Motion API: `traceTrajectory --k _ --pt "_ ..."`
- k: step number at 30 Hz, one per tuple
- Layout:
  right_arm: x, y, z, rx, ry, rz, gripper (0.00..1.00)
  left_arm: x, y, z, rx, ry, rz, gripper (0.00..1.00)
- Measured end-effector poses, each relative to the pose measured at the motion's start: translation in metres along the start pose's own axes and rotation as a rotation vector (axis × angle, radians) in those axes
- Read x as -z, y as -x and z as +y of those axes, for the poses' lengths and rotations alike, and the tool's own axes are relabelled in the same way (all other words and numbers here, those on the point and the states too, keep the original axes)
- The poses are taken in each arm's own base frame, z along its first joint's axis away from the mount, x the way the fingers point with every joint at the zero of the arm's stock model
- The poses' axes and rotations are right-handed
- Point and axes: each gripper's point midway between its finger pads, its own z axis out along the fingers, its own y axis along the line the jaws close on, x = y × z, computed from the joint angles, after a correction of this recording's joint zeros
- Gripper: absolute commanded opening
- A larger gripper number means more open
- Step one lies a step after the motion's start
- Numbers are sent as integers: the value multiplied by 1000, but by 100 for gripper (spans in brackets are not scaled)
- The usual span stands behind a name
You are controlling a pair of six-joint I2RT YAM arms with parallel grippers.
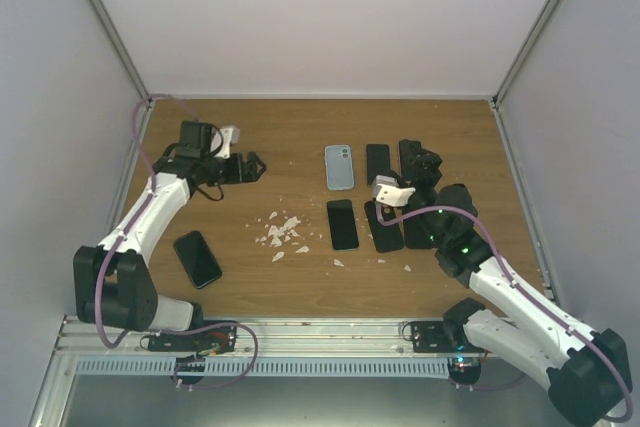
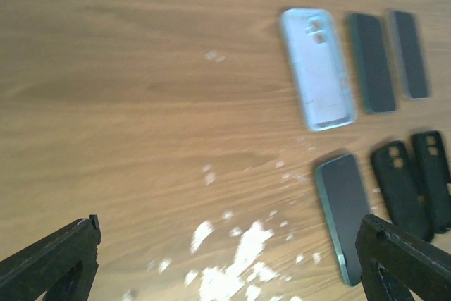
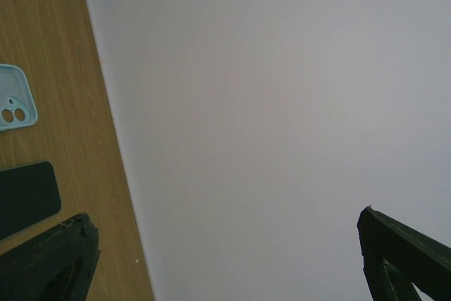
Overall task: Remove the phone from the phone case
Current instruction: Pick up the phone at the center of the board.
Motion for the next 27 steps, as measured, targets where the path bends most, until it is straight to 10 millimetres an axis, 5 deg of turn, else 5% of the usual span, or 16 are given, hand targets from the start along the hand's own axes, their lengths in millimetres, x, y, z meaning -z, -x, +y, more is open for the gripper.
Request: traceTrajectory --k 3,13,21,27 --pt "0 1 -5 0 -10 -2 100 11 -25 43 122 129 59 99" --pt "-3 3 -14 -1 -24 -4 100 45 -83 143 474 399 195 99" --pt "-6 4 -16 3 -22 -3 100 52 -144 179 602 538 328 99" --pt "-6 4 -17 3 -24 -3 100 58 -154 193 632 598 358 99"
